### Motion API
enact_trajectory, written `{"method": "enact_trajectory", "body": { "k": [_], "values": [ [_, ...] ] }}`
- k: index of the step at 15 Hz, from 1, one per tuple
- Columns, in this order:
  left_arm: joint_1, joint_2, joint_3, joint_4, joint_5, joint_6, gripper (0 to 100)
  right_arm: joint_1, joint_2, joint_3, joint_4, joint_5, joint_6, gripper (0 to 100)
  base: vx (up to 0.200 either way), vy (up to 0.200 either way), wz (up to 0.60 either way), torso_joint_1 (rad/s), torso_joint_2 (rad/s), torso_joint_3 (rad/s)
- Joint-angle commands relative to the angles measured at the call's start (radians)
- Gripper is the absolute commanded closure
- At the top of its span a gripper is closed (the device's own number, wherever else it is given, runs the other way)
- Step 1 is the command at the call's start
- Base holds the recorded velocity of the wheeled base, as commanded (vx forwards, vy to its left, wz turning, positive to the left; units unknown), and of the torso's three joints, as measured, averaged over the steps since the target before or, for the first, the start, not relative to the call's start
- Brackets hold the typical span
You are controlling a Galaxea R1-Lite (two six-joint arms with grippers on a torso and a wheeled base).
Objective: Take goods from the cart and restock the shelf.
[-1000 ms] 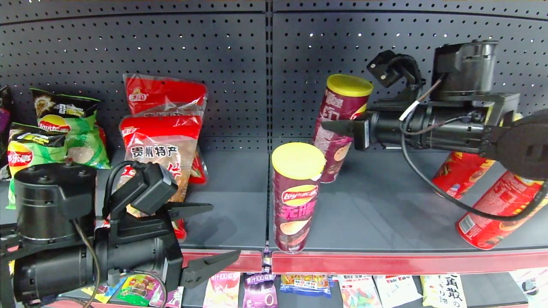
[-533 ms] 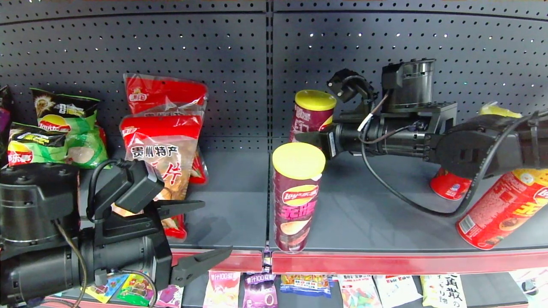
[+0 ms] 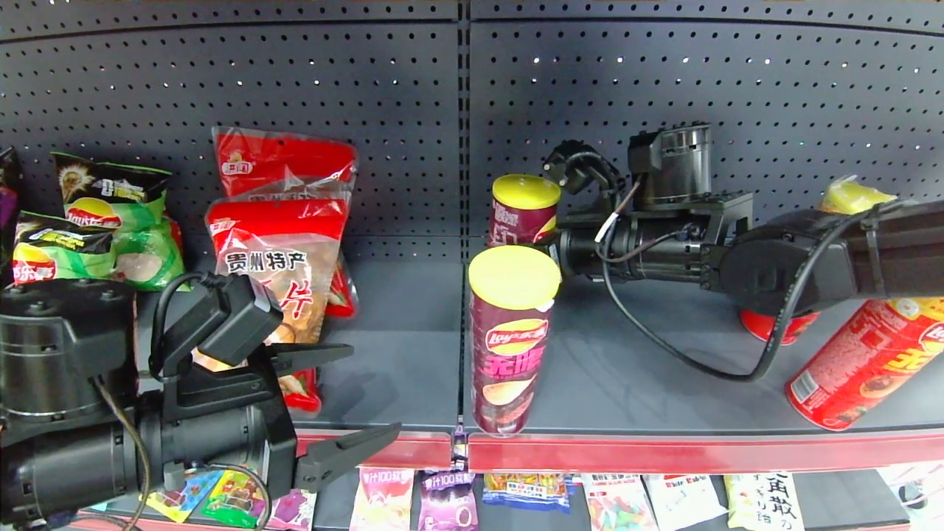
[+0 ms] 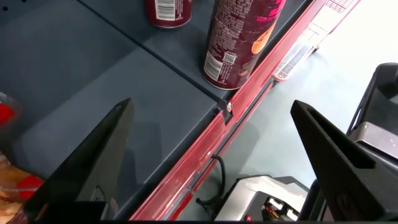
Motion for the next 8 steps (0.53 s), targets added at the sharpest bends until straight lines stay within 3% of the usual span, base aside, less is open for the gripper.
{"method": "enact_trajectory", "body": {
  "k": [1,3,4,8],
  "values": [
    [0.0,0.003,-0.001,0.001,0.0,0.0,0,0.001,0.007,-0.007,0.0,0.0,0.0,100,0.0,0.0,0.0,0.0,0.0,0.0],
    [0.0,0.003,-0.002,-0.001,0.0,0.0,0,0.003,0.013,-0.011,0.0,0.0,0.0,100,0.0,0.0,0.0,0.0,0.0,0.0],
    [0.0,0.004,-0.001,0.001,0.0,0.0,0,0.003,0.014,-0.016,0.0,0.0,0.0,0,0.0,0.0,0.0,0.0,0.0,0.0],
    [0.0,0.009,-0.002,0.001,0.0,0.0,0,0.003,-0.001,-0.005,0.0,-0.001,0.001,0,0.0,0.0,0.0,0.0,0.0,0.0]
  ]
}}
